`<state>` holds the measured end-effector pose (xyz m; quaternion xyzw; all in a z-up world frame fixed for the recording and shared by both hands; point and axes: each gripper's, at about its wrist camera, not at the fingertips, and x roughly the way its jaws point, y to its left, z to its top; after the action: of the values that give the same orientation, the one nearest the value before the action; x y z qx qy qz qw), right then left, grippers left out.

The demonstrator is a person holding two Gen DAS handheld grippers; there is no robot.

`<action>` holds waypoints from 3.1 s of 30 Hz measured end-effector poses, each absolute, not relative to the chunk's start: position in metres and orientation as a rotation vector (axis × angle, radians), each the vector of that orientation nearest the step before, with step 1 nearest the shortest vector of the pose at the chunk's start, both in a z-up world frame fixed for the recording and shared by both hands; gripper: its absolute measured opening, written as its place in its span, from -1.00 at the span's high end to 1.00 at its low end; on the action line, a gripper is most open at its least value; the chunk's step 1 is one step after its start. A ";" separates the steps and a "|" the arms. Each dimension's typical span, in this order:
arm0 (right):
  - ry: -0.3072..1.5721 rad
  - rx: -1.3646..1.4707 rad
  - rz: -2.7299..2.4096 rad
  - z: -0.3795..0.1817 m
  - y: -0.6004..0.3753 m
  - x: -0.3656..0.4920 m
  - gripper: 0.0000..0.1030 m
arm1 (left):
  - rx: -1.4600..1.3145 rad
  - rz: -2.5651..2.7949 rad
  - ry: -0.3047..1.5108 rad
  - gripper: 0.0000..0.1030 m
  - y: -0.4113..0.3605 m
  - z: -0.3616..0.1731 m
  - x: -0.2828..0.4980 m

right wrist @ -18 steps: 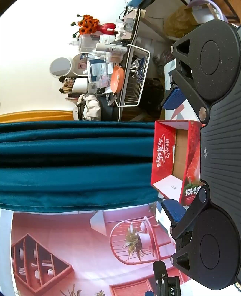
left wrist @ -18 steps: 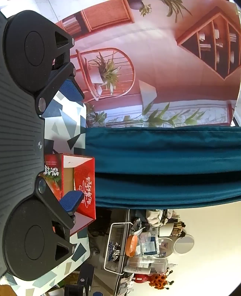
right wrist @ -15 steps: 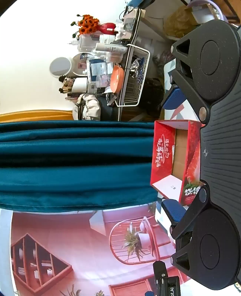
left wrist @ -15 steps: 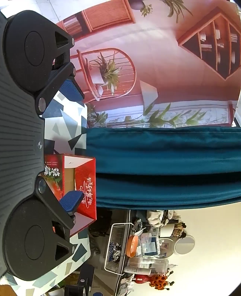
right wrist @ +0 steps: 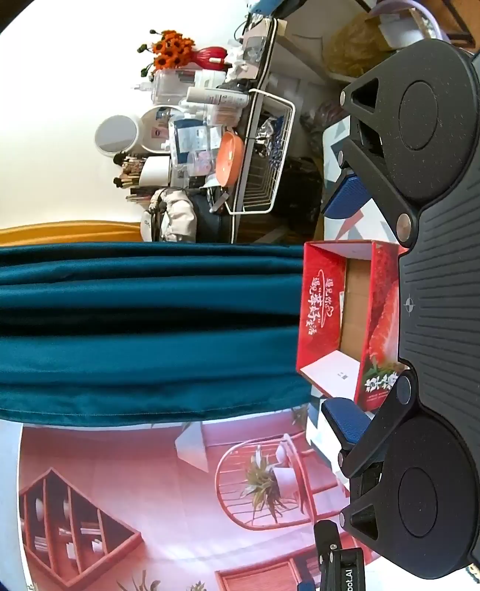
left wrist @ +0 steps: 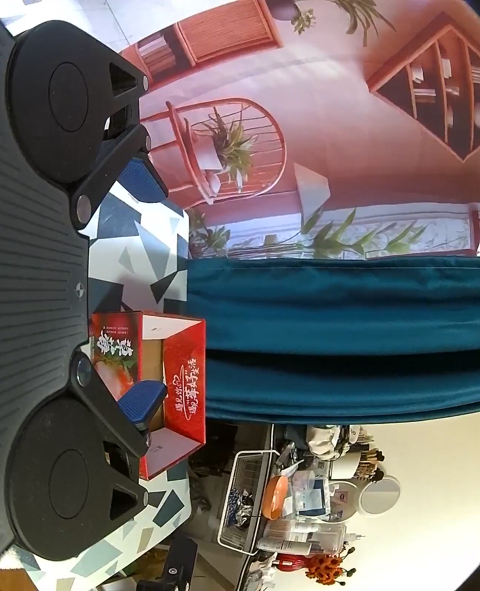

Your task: Organize rigid objects

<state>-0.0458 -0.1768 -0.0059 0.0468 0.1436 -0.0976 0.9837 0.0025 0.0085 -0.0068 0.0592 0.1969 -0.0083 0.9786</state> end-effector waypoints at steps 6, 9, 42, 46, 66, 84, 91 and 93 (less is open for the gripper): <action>0.290 0.094 -0.197 -0.006 -0.177 -0.046 -0.99 | 0.120 -0.014 0.403 -1.00 0.006 -0.005 0.004; 0.291 0.097 -0.198 -0.007 -0.177 -0.046 -0.99 | 0.120 -0.013 0.403 -1.00 0.006 -0.005 0.004; 0.326 0.140 -0.194 -0.011 -0.177 -0.042 -0.99 | 0.092 0.008 0.447 -1.00 0.001 -0.006 0.010; 0.327 0.138 -0.193 -0.012 -0.176 -0.043 -0.99 | 0.090 0.009 0.450 -1.00 0.002 -0.007 0.009; 0.322 0.126 -0.195 -0.009 -0.175 -0.047 -0.99 | 0.082 0.010 0.454 -1.00 0.002 -0.008 0.009; 0.213 0.247 -0.155 -0.046 -0.201 -0.046 -0.99 | -0.033 -0.020 0.557 -1.00 0.019 -0.041 0.040; 0.360 0.245 -0.183 -0.099 -0.219 -0.015 -0.99 | -0.061 -0.027 0.712 -1.00 0.023 -0.097 0.075; 0.397 0.278 -0.170 -0.116 -0.224 -0.005 -0.99 | -0.050 -0.022 0.735 -1.00 0.023 -0.111 0.083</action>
<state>-0.0052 -0.2244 -0.1160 0.1374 0.1966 -0.0843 0.9672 0.0831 0.0235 -0.1113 -0.0247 0.3593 -0.0108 0.9328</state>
